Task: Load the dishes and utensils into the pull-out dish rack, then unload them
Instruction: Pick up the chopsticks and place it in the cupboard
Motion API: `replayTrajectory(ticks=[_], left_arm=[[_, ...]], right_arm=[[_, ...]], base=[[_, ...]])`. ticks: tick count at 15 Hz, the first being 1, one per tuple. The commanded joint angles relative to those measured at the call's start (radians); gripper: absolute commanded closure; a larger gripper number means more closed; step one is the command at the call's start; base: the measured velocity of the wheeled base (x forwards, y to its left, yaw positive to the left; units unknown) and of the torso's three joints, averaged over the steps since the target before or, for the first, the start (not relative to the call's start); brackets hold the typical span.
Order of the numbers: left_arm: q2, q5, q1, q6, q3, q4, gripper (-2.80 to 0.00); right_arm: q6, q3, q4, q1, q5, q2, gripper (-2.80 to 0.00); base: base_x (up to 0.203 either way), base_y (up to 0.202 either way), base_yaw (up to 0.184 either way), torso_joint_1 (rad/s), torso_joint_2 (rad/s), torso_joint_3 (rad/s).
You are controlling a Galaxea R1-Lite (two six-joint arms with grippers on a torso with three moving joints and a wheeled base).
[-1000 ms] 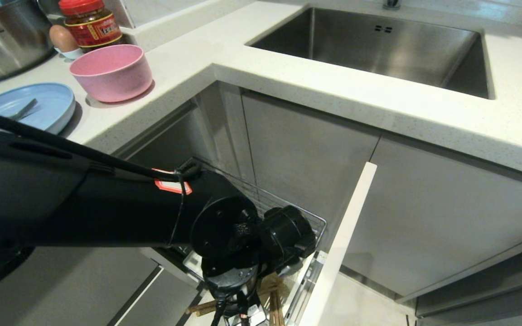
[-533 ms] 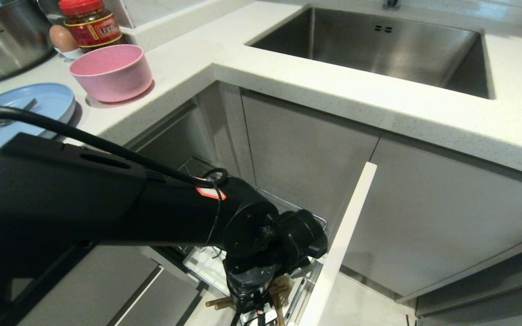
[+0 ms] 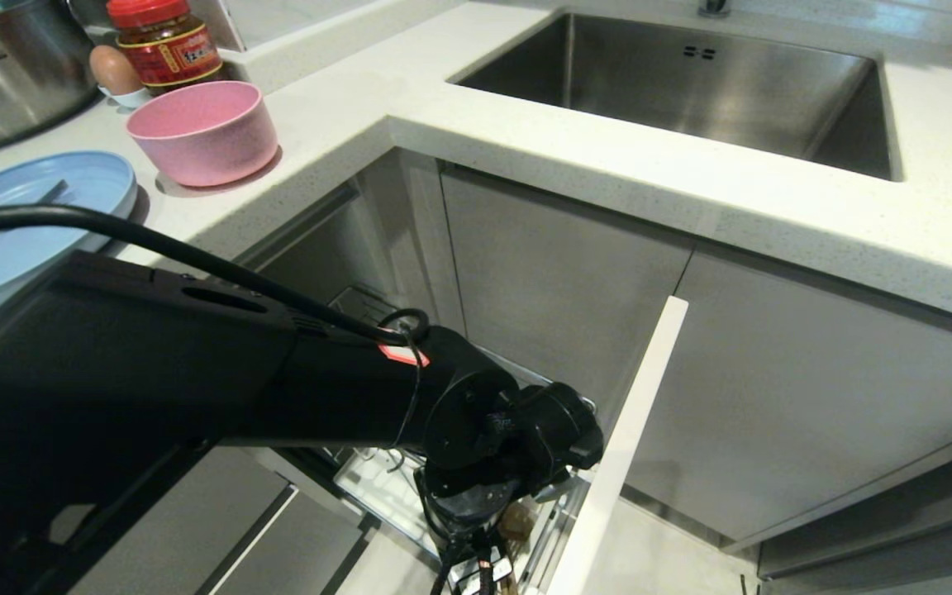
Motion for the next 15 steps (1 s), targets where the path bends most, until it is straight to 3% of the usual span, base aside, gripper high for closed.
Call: replayTrajectory(ticks=[1,4,15], left_arm=[[-0.004,0.002,-0.001,0.000,-0.003,0.007,-2.80],[-0.007,0.005,-0.006,-0.005,-0.010,0.007,-2.80],[-0.171,0.132,-0.040,-0.033,-0.016,0.008,-2.80]], right_arm=[[0.001,0.000,0.000,0.000,0.000,-0.004,0.00],[0.001,0.000,0.000,0.000,0.000,-0.004,0.00],[0.001,0.000,0.000,0.000,0.000,-0.004,0.00]], base=[[0.000,0.000,0.000,0.000,0.00,0.000],[0.000,0.000,0.000,0.000,0.00,0.000],[0.000,0.000,0.000,0.000,0.00,0.000]])
